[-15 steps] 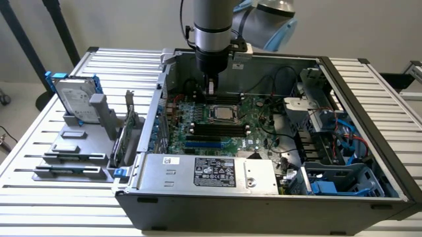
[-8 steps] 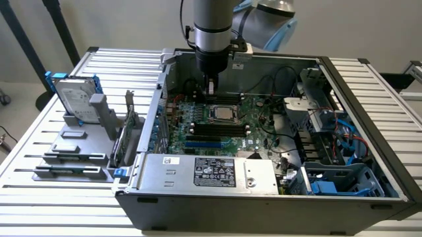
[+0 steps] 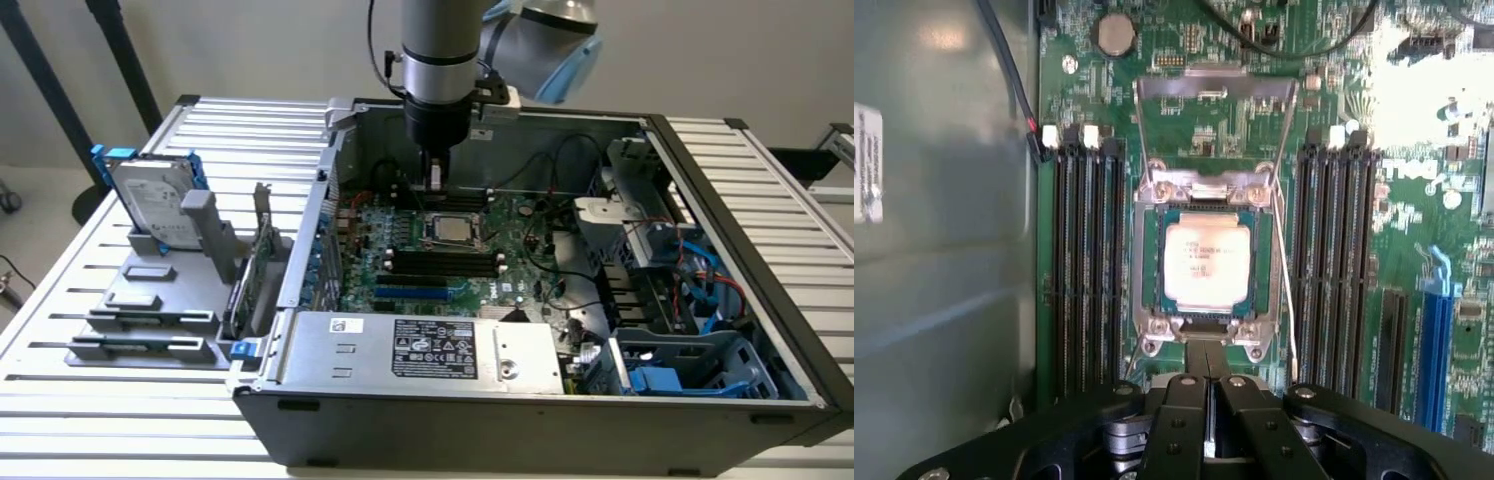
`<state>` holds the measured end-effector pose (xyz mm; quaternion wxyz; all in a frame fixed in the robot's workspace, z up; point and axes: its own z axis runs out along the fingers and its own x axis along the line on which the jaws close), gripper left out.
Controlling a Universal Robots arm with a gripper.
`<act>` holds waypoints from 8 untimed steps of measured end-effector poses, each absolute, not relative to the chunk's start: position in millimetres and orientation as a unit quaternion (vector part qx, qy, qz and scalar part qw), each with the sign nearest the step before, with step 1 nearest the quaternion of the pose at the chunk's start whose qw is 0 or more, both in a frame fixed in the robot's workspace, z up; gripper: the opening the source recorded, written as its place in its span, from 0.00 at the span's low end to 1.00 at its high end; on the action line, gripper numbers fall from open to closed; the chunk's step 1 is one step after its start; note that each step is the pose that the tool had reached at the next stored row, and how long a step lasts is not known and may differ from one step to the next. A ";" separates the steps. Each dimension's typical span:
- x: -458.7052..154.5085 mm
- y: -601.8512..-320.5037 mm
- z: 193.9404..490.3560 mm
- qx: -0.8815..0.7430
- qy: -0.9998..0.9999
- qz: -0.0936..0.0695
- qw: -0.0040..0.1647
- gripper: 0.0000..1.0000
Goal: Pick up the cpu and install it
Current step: 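Close the cpu cover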
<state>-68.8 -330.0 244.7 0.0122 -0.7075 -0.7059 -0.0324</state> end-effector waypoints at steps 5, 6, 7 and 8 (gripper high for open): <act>-46.1 -331.4 251.2 -0.707 -0.706 -0.034 0.016 0.11; -41.5 -331.7 252.6 -0.707 -0.706 -0.034 0.017 0.11; -37.0 -332.0 254.0 -0.707 -0.706 -0.034 0.017 0.11; -32.5 -332.3 255.2 -0.707 -0.706 -0.034 0.018 0.11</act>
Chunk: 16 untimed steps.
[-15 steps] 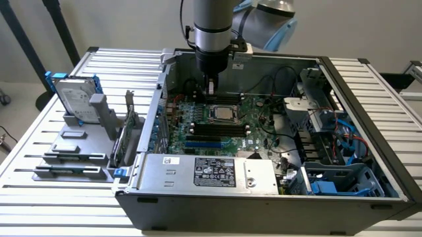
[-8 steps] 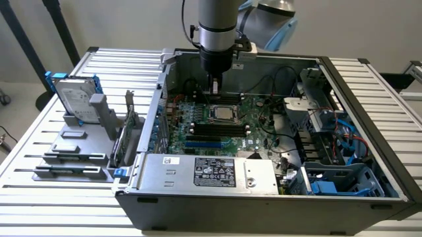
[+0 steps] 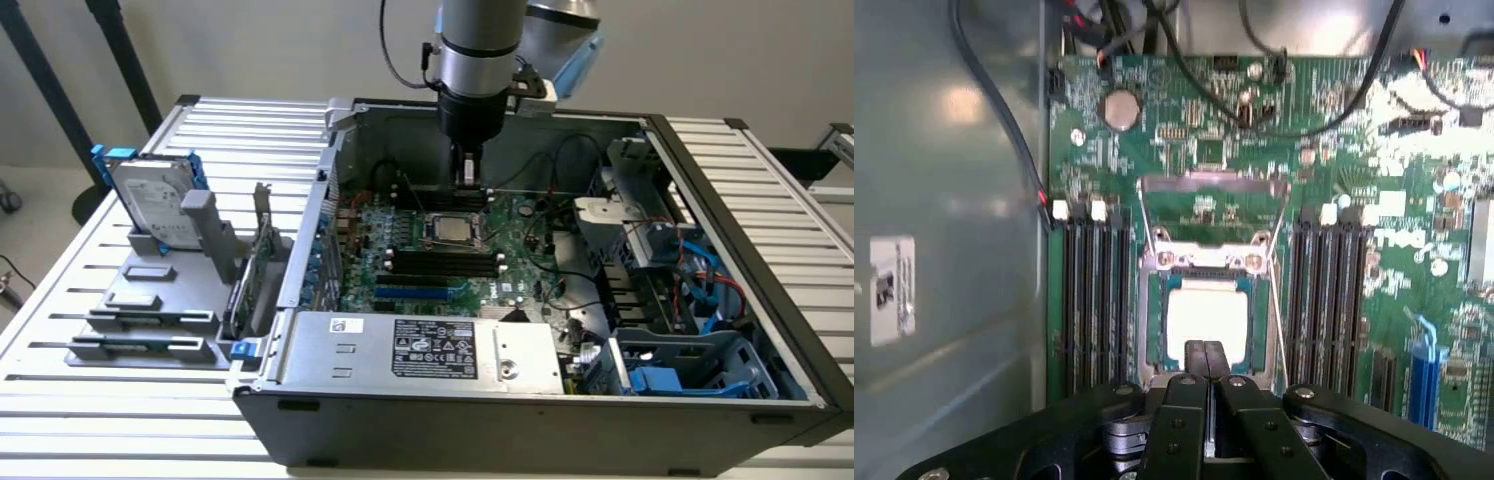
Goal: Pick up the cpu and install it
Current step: 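Close the cpu cover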
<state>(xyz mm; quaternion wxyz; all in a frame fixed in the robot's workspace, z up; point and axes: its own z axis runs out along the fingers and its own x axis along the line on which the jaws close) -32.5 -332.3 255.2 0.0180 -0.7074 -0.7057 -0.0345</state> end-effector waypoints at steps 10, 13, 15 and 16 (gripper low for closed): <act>12.8 -333.5 268.0 -0.707 -0.705 -0.038 0.025 0.11; 26.5 -334.2 271.7 -0.707 -0.705 -0.039 0.027 0.11; 35.9 -335.0 272.4 -0.707 -0.705 -0.039 0.028 0.11; 40.4 -335.4 272.4 -0.707 -0.705 -0.040 0.029 0.11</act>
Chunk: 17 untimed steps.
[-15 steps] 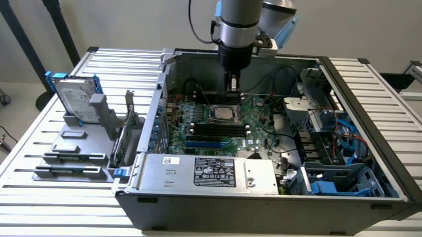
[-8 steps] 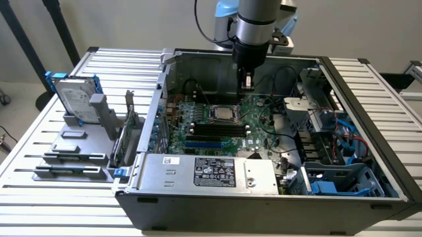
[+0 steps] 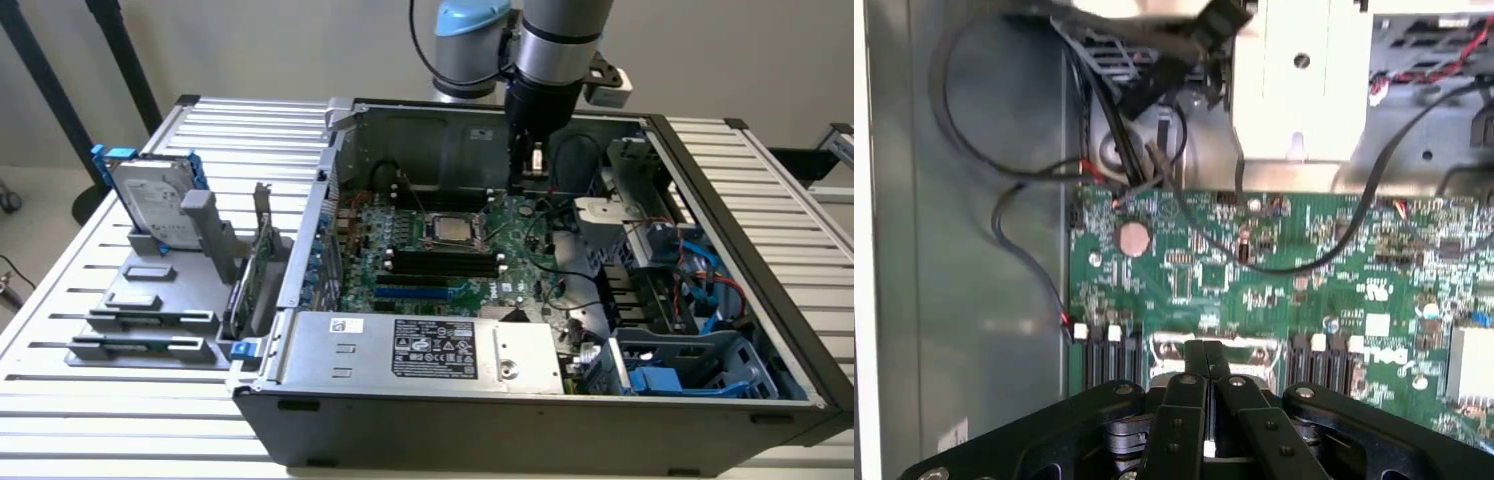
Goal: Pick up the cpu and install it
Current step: 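Close the cpu cover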
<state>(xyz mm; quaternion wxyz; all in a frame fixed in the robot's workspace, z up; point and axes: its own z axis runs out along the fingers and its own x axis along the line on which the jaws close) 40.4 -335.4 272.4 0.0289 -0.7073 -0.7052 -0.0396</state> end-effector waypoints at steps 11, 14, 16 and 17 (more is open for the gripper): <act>50.8 -336.4 261.2 -0.707 -0.705 -0.040 0.030 0.11; 50.8 -336.3 255.8 -0.707 -0.705 -0.040 0.030 0.11; 50.8 -336.3 252.2 -0.707 -0.705 -0.040 0.030 0.11; 50.8 -336.3 250.5 -0.707 -0.705 -0.040 0.030 0.11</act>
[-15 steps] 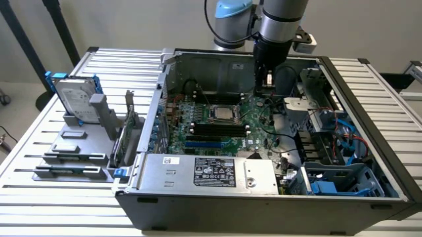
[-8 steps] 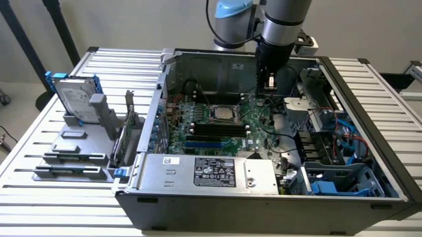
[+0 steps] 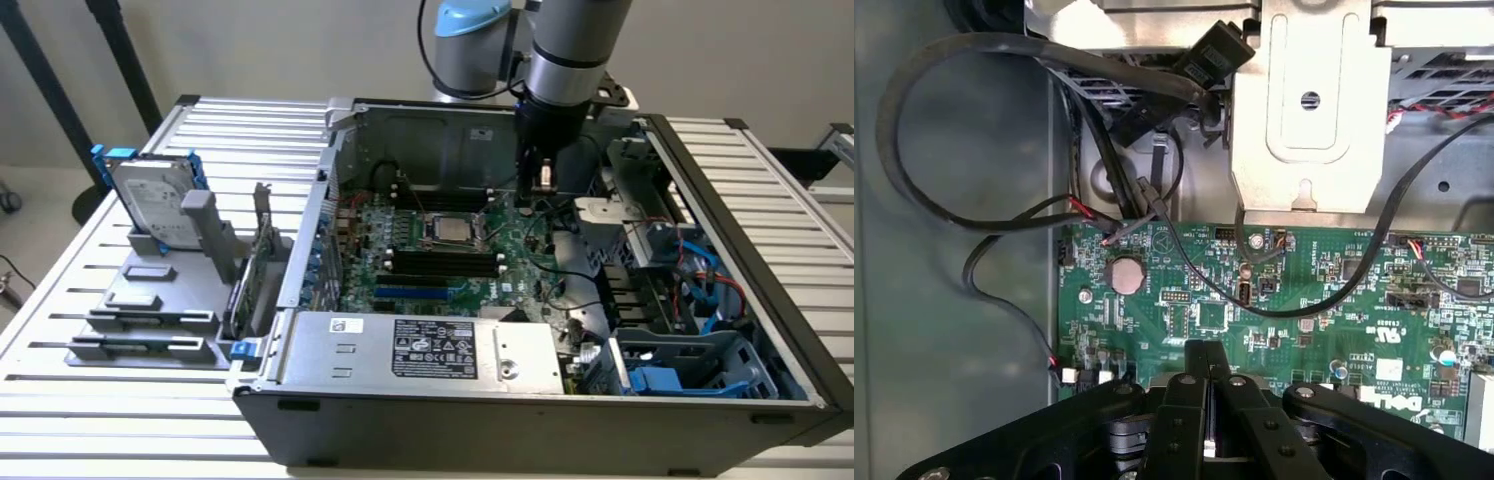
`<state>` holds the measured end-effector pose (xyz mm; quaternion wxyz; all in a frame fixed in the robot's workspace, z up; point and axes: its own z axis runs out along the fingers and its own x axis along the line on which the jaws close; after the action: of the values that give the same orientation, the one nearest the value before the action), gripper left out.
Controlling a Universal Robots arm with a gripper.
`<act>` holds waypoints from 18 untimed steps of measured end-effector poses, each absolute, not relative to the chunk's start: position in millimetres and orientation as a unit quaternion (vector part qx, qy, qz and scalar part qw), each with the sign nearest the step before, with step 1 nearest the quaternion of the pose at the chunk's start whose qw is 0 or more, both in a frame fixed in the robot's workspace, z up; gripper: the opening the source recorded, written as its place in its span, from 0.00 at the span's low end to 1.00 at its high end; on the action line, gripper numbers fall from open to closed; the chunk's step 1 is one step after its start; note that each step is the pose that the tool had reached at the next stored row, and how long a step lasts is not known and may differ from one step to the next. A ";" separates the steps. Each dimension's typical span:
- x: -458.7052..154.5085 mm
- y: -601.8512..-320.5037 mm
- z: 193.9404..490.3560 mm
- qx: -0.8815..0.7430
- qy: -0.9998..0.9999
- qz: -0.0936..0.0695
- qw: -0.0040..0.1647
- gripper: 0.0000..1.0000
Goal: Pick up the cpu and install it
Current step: 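Close the cpu cover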
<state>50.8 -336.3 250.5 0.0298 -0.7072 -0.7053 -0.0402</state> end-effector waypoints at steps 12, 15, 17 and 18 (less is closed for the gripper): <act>44.3 -336.4 248.9 -0.708 -0.700 0.025 0.095 0.11; 40.6 -336.5 248.8 -0.707 -0.697 0.042 0.111 0.11; 38.1 -337.2 248.4 -0.707 -0.696 0.049 0.118 0.11; 36.9 -337.4 248.0 -0.706 -0.695 0.052 0.121 0.11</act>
<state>36.9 -337.4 248.0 0.1210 -0.7064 -0.6954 0.0518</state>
